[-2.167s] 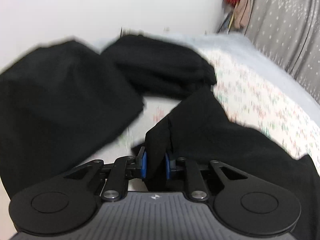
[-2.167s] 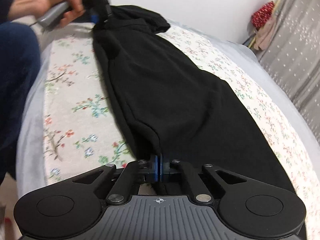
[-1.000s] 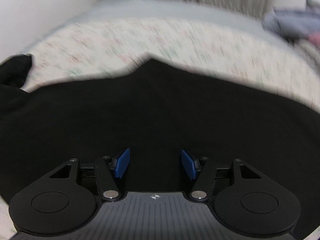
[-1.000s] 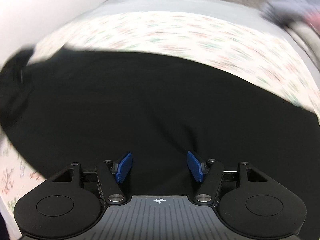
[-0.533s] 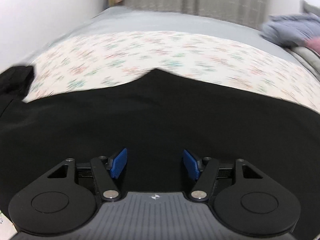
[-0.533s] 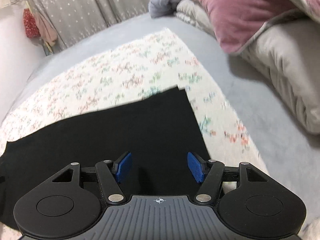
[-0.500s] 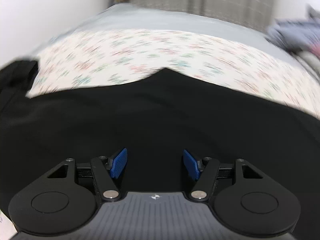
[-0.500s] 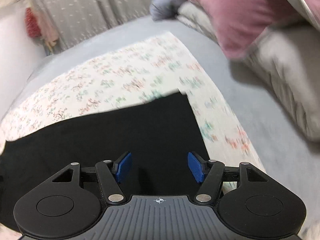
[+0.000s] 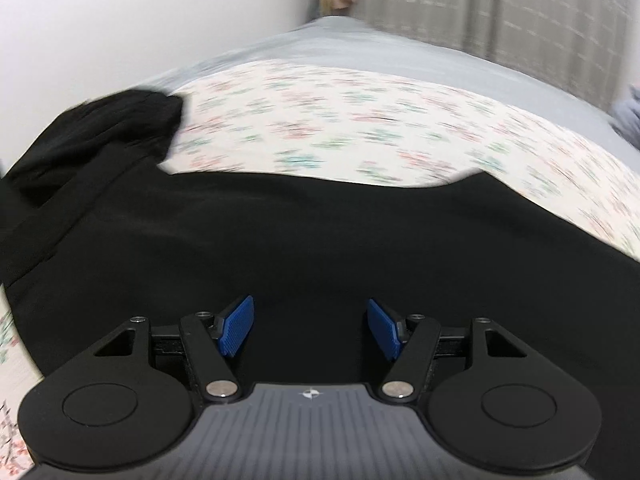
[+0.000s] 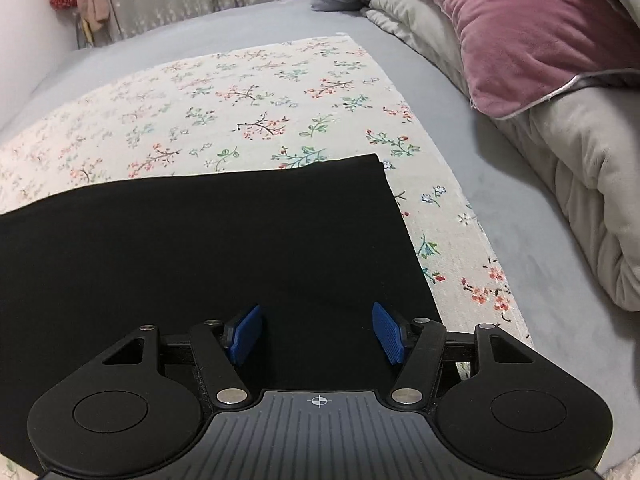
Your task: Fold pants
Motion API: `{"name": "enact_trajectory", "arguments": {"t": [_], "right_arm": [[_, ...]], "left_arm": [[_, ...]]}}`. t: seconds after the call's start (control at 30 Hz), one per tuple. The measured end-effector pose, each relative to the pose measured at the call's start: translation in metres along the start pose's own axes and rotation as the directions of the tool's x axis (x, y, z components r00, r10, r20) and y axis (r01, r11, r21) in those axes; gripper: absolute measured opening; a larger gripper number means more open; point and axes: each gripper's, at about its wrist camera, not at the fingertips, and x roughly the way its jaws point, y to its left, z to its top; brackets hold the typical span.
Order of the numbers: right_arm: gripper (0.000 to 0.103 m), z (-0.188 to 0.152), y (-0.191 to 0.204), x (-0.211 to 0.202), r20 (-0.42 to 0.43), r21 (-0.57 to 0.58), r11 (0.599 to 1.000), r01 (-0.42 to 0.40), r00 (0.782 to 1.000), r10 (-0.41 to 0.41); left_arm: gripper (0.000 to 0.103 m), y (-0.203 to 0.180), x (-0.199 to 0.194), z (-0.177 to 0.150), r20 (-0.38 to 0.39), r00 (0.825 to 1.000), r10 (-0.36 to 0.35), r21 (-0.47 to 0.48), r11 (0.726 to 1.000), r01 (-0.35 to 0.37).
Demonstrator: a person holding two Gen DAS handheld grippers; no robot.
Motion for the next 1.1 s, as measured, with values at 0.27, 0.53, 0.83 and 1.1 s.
{"name": "enact_trajectory", "arguments": {"t": [0.27,0.53,0.83,1.1], "right_arm": [[0.065,-0.001,0.020,-0.013,0.094,-0.087,0.994,0.073,0.993,-0.064],[0.065,-0.008,0.058,-0.034,0.129,-0.166,0.967,-0.191,0.968,0.214],[0.068,-0.038,0.116,-0.025,-0.039,-0.370,0.906,-0.203,0.978,0.203],[0.080,-0.023,0.036,-0.015,-0.003,-0.145,0.989,-0.032,0.999,0.032]], "left_arm": [[0.075,0.060,-0.004,0.007,-0.001,0.996,0.087,-0.169,0.982,-0.086],[0.076,0.035,-0.036,-0.002,0.084,0.996,0.014,-0.083,0.997,-0.007],[0.082,-0.080,-0.058,-0.060,0.016,0.985,-0.171,0.357,0.921,0.154],[0.088,-0.082,-0.053,-0.053,-0.003,0.987,-0.158,0.284,0.947,0.152]]}}
